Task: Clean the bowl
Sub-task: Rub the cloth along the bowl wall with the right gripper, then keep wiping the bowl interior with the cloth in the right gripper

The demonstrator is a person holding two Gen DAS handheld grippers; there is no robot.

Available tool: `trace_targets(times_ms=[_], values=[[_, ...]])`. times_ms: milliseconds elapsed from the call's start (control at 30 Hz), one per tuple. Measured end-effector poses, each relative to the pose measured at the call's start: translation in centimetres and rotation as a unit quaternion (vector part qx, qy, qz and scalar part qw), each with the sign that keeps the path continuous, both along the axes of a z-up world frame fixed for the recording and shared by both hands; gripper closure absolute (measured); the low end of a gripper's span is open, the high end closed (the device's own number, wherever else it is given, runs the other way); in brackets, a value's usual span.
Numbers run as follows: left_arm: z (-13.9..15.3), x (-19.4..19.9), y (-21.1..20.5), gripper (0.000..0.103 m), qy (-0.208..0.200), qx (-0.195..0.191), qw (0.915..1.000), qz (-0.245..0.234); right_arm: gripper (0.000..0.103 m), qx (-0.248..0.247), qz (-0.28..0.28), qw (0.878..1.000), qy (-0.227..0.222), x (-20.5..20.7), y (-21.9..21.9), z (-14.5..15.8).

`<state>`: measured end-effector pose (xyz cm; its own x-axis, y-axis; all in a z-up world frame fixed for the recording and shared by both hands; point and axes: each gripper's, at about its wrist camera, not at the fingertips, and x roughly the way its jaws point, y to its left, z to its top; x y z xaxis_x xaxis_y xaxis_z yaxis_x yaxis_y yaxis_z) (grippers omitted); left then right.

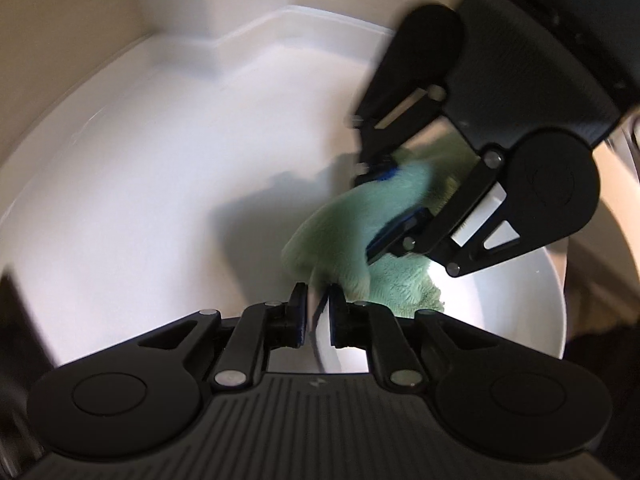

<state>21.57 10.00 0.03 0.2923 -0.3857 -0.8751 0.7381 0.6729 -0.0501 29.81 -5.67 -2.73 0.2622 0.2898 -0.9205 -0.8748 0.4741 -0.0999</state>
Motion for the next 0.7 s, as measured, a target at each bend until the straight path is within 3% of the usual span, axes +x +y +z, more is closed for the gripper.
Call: trace_targets(times_ms=[167,267,333,533,700], values=[[-0.1,-2.2,1.2,0.090,0.007,-0.012,0.9970,0.077,0.083,0.022,-0.061,0.998,0.009,-0.5,-1.7,0.5],[-0.9,-1.7,0.5,0.091,0.013,-0.003,0.9973,0.073,0.083,0.020,-0.081,0.996,0.012,-1.4,-2.5,1.0],[-1.4,-0.8,0.2,0.095,0.011,0.005,0.9985,0.053,0.086,0.014,-0.081,0.996,0.014,-2.1,-2.9,1.0],[-1.7,1.8,-0.7,0.095,0.006,0.017,0.9989,-0.044,0.086,-0.020,-0.041,0.998,0.045,-1.7,-2.6,0.6],[-2.0,3.2,-2.2,0.093,-0.018,0.041,0.9919,-0.119,0.084,-0.048,0.002,0.999,-0.004,-1.2,-0.9,0.7]])
